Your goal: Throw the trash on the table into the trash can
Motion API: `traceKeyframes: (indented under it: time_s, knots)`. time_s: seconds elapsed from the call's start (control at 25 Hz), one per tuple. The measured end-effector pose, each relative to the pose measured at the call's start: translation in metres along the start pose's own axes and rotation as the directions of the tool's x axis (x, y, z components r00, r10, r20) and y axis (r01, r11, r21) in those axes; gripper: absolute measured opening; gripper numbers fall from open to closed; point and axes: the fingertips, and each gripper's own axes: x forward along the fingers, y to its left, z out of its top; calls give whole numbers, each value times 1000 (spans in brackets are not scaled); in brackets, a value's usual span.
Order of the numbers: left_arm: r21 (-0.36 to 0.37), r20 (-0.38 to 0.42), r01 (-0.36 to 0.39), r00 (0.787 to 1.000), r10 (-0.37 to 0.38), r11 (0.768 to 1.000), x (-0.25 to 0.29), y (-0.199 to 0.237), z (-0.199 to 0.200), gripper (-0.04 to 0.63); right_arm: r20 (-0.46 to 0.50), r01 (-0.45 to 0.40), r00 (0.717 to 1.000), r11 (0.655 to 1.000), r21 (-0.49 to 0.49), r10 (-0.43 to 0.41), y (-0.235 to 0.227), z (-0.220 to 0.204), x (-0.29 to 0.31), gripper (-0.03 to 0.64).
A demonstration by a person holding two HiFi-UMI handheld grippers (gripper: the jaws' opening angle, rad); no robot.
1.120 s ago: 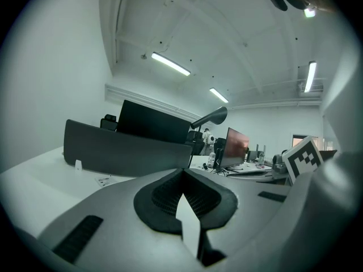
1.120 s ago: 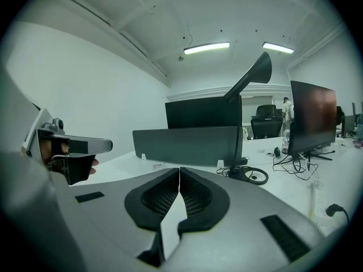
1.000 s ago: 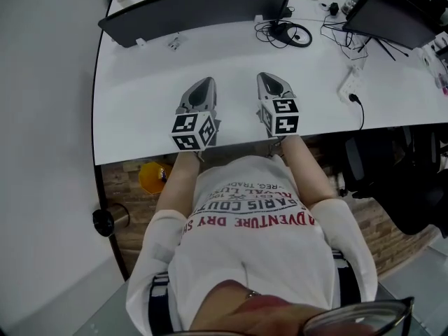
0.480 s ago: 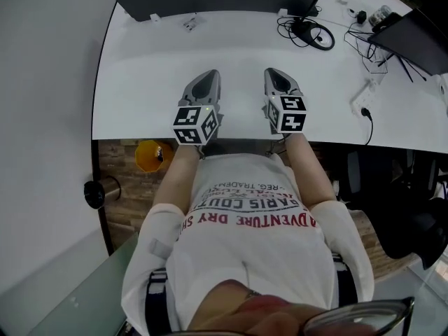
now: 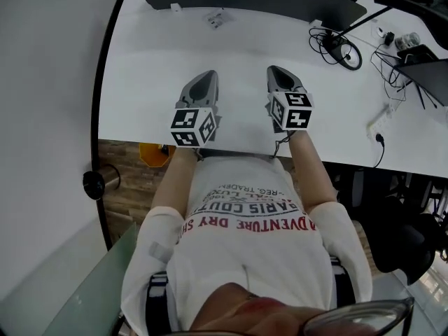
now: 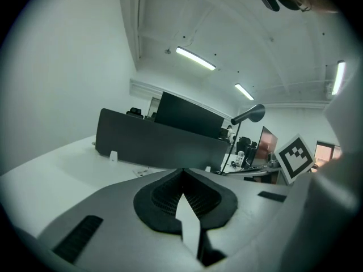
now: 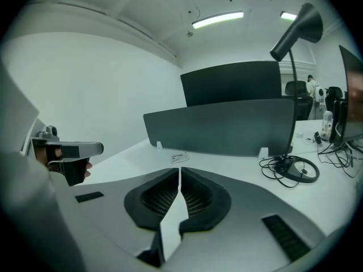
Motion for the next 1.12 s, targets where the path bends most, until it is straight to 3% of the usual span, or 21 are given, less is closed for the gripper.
traceKeyframes:
  time_s: [0.28,0.32,0.4,0.64,0.96,1.12]
  knots:
    - [-2,-45,8,999,-8,1000,46,98,22,23,-67,-28,997,998,54,31,31,31,117,29]
    - [4,-52,13,999,-13,1000,54,111,24,23,-73,-25,997,998,59,29,34,35,135,46]
    - [11,-64,25,998,-24,1000,68,135,27,23,-91,-22,995,997,68,28,39,38,170,159]
    - [-16,-100,40,994,-42,999,114,202,15,23,-185,35,982,996,79,-20,35,20,271,239]
    - [-80,-171,85,980,-97,993,163,235,-22,23,-352,103,933,994,48,-80,0,-12,353,263]
    - [-89,-197,99,974,-114,991,174,236,-39,23,-374,155,917,988,8,-140,-8,-23,358,262]
